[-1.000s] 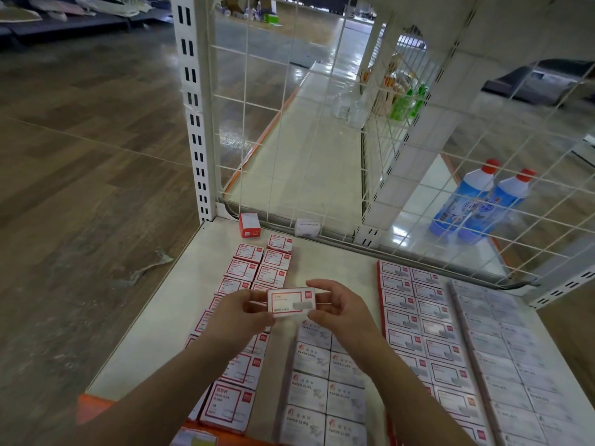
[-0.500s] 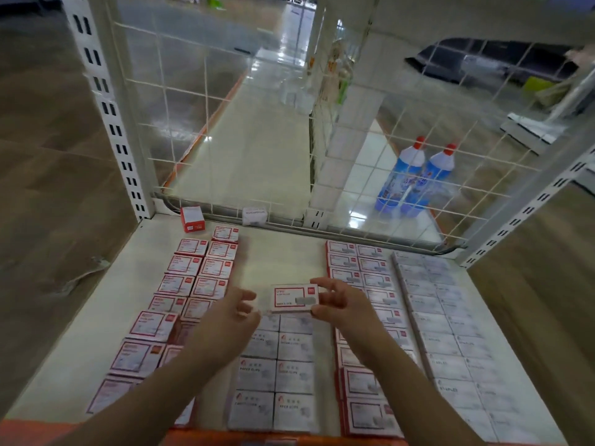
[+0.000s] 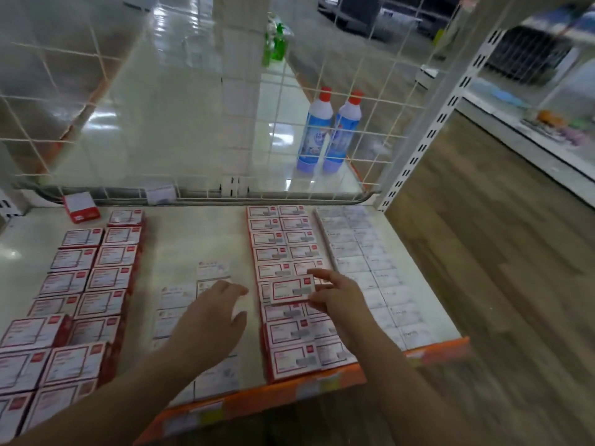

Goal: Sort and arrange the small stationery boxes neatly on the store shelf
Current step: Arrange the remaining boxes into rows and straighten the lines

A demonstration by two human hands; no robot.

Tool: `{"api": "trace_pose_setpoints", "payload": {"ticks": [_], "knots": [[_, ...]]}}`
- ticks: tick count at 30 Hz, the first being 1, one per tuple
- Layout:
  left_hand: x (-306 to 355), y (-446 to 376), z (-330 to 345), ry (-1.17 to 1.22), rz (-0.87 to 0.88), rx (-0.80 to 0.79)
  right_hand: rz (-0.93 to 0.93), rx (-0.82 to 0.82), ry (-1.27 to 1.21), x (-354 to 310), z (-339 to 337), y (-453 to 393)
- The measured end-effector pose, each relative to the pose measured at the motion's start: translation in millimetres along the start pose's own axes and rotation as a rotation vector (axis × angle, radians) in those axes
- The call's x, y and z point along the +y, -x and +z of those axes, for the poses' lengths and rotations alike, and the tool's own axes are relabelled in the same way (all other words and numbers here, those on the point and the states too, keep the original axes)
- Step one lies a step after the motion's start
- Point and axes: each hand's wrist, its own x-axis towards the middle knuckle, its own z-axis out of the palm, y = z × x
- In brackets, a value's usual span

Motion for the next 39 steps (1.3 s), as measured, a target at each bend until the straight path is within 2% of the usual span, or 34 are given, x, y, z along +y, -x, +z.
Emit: {"api": "trace_pose_setpoints", "payload": {"ticks": [4,11,16,23,28,39], "knots": [[19,-1,16,-0.063,0.051,-0.119,0.063,0.077,-0.089,9,-23,5],[39,-3,34,-0.145,0.174,-0.252,0.133,0.148,0.014,26,-51,15],[47,-6,39,-0.19,0.184,-0.323,0.192,0.11,0.1,32,-58,19],[48,-8,42,-0.205,0.161,-0.349,0.206,0.076,0.241,39,-52,24],[48,-9,43,-0.2,0.151,-0.345,0.112,0.096,0.492,42,-52,27],[49,-10,43,-0.214,0.152,-0.353,0.074,0.11,0.67,50,-52,33]]}}
